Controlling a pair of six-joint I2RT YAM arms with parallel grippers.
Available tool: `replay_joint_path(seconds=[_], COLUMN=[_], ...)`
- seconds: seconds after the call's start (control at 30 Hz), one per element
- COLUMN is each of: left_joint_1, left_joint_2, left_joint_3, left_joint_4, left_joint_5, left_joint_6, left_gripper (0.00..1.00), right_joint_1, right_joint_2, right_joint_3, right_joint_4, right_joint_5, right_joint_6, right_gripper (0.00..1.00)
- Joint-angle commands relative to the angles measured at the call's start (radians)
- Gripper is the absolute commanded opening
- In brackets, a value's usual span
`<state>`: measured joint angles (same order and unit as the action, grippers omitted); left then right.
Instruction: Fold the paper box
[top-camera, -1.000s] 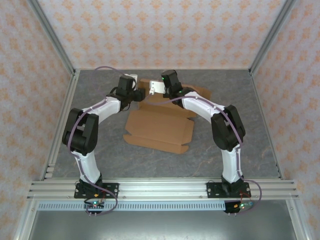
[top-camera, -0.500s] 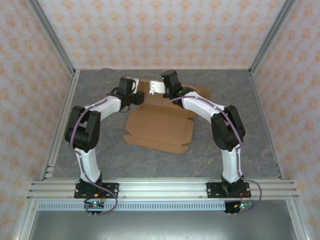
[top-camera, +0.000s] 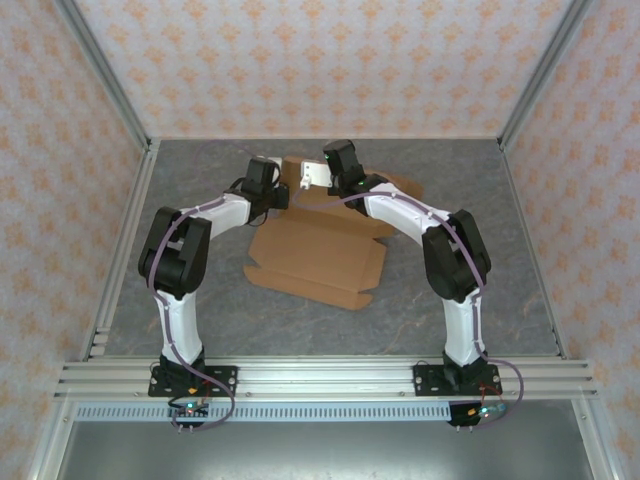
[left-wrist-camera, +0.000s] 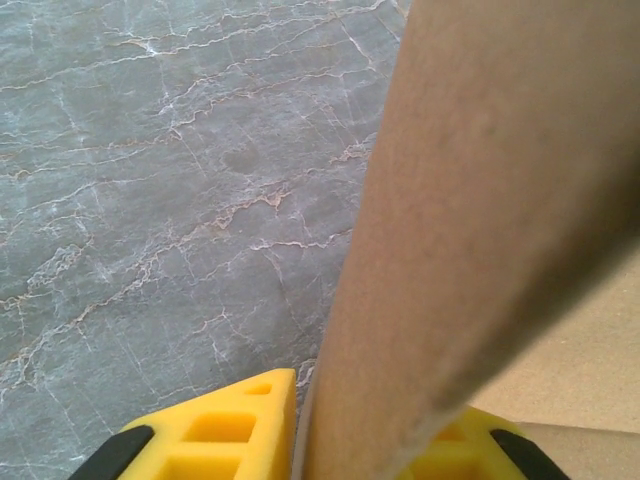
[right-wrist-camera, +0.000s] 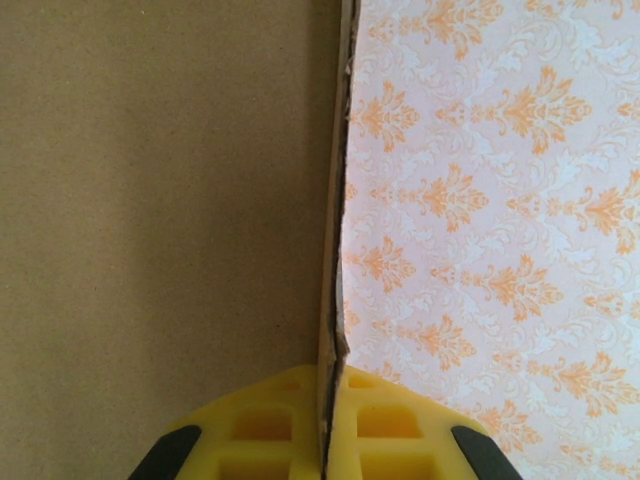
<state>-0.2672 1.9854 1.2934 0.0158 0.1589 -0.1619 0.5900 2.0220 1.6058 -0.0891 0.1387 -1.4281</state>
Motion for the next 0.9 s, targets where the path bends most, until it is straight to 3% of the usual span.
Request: replay_joint_path(seconds=[0.0,0.2,0.5,0.7,0.87], left_joint_1=[-0.012,-0.063,-0.050,-0.017,0.008], left_joint_2=[0.016,0.015,-0.065,-0.172,-0.252], left_joint_3=[-0.006,0.006,-0.047,-0.130,-0.184], left_joint_4=[-0.017,-0.036,0.026,0.061,0.015], left_joint_5=[-0.145,-0.276,-0.116,-0.009,0.007], left_joint_6=[-0.013,-0.019,-0.016,-0.002,0.003], left_gripper=[0.18,0.19,0.47,0.55,0.58], right_joint_1=[0.004,0.005,0.002,0.001,0.004], right_joint_2=[-0.032,-0.034,-0.042,-0.050,-0.071], right_joint_3=[0.011,0.007,-0.024,-0.120,-0.193], right_joint_4=[-0.024,-0.029,0.012,0.169,0.288], right_joint_5=[-0.011,-0.010,-0.009,-0.005,-0.019], right_joint_6=[-0.005,0.000,-0.005,-0.060,-0.093], right_gripper=[0.04,0.04,0.04,0.03,0.03])
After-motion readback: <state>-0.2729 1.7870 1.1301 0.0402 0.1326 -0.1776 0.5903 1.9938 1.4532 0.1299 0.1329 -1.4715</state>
